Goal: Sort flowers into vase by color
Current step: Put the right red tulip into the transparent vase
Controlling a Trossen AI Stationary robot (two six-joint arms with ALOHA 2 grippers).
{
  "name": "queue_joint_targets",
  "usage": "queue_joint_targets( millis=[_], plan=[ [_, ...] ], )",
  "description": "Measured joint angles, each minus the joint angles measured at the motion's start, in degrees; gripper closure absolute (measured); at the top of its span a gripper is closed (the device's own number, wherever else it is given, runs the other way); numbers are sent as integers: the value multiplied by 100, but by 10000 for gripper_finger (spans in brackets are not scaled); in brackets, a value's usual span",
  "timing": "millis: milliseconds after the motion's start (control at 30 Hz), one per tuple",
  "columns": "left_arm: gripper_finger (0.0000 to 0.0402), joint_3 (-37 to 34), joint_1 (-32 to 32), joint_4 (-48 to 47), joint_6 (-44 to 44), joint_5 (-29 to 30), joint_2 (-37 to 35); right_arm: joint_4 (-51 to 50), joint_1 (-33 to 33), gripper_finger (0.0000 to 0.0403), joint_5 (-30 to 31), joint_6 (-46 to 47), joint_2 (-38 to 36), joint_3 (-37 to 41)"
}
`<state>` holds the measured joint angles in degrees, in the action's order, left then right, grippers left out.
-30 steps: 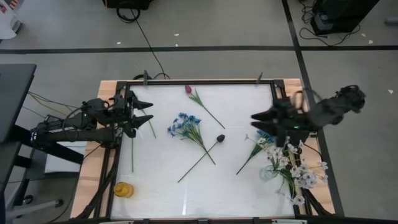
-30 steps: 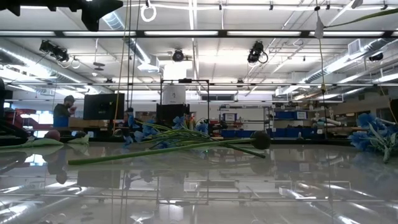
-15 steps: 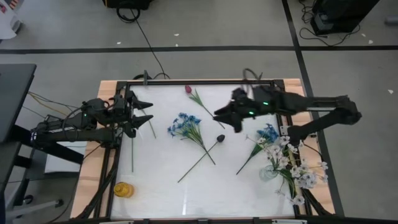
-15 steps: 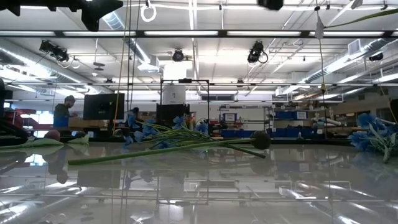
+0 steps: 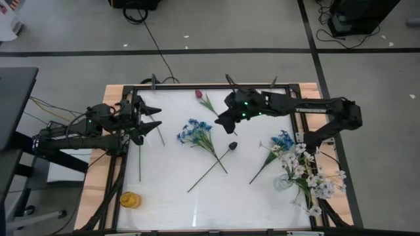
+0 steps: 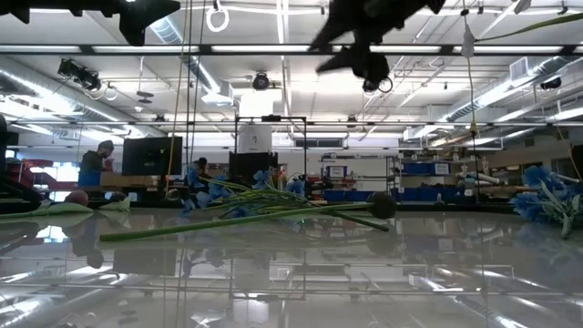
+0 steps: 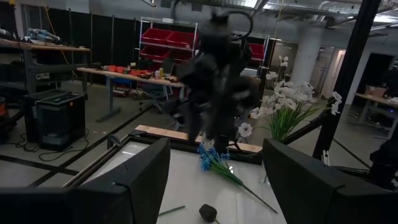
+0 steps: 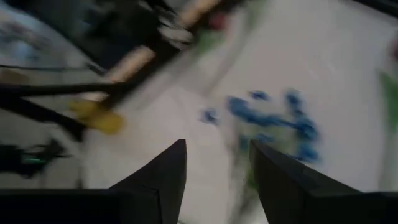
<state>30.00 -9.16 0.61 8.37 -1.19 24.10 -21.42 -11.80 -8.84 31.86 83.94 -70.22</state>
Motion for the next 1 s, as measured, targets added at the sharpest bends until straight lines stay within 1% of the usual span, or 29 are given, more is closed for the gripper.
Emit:
queue_joint_targets(
  millis=[167,333,400,533,633,800,967,1000],
  plan=[
    [141,-2,1,0,1,0,0,-268,-391,240,-37,-202,361,0],
    [141,0,0,1,1,0,1,-156,-596,248,-393,-282,848,0],
    [141,0,1,2,1,0,0,-100,-633,249,-444,-410,1056,0],
    [141,0,-1,1,1,0,0,78,-701,250,-208,-639,1494,-2],
    [141,-2,0,1,0,0,2,118,-802,250,88,-696,1865,-155],
    [141,-1,0,1,1,0,1,-105,-977,250,476,-1045,2643,-862],
    [141,-2,1,0,1,0,0,-1140,-1112,250,1176,-1502,3449,-1998],
    [141,-1,0,0,1,0,2,-1336,-1153,250,1223,-1516,3605,-2212]
  ],
)
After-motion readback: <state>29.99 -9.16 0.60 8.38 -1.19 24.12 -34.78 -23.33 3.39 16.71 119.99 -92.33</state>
